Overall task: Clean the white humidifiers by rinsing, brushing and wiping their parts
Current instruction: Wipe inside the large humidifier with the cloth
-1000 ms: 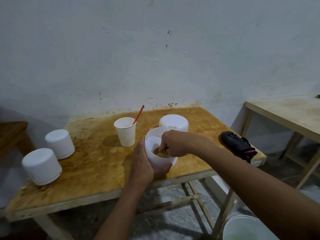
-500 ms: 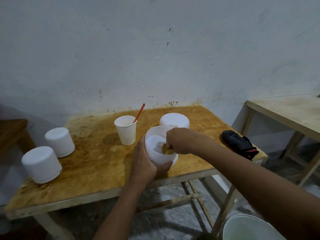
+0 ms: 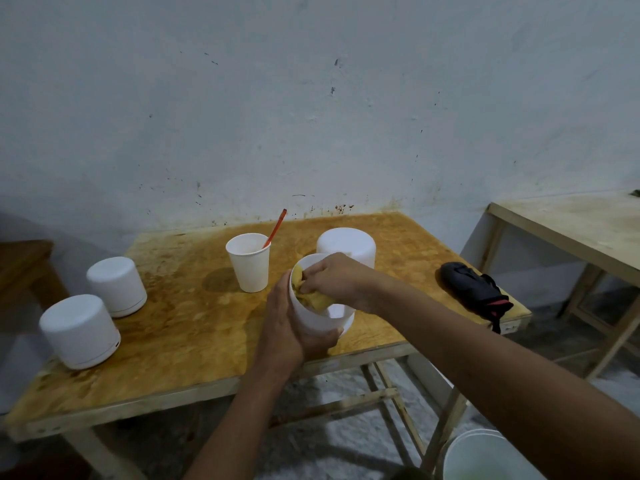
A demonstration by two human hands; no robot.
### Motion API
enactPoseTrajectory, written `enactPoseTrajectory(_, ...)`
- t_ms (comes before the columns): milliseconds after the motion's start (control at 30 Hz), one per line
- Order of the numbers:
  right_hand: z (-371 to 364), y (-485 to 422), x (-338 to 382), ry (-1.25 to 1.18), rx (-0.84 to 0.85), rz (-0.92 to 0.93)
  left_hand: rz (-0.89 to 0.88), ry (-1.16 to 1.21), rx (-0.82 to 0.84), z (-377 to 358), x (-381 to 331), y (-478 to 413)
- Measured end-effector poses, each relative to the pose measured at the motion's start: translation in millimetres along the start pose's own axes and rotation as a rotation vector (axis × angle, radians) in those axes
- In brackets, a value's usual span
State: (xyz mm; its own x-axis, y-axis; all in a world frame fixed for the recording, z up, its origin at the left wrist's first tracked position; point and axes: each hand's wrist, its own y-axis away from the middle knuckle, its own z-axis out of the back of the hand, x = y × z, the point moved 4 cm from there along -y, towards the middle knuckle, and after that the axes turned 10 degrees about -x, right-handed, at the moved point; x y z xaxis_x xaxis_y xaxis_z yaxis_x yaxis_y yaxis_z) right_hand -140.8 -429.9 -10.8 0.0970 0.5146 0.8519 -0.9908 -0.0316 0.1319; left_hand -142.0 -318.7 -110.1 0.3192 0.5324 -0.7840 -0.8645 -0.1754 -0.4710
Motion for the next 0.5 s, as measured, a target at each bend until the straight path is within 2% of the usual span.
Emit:
enactPoseTrajectory(133, -4, -8, -10, -0.486, -0.132, -0.169, -0.046, 0.034, -0.001, 4, 0, 4)
enactPoseTrajectory(200, 5, -9, -14, -0.532, -0.217, -0.145, -0.053, 0.03, -0.004, 4, 0, 5)
enactPoseTrajectory(267, 19, -9, -14, -0.295, -0.32, 0.024, -0.046, 0.031, -0.001, 4, 1, 5)
enactPoseTrajectory(333, 32, -8, -7, 0.137, -0.411, 0.287, -0.055, 0.041, -0.006, 3, 0, 5)
enactPoseTrajectory(433, 35, -3, 1, 0.816, -0.325, 0.529, -0.063, 0.083, -0.007, 5, -2, 6)
enactPoseTrajectory(500, 33, 4, 1, 1.136, -0.217, 0.602, -0.046, 0.093, -0.001, 6, -2, 7)
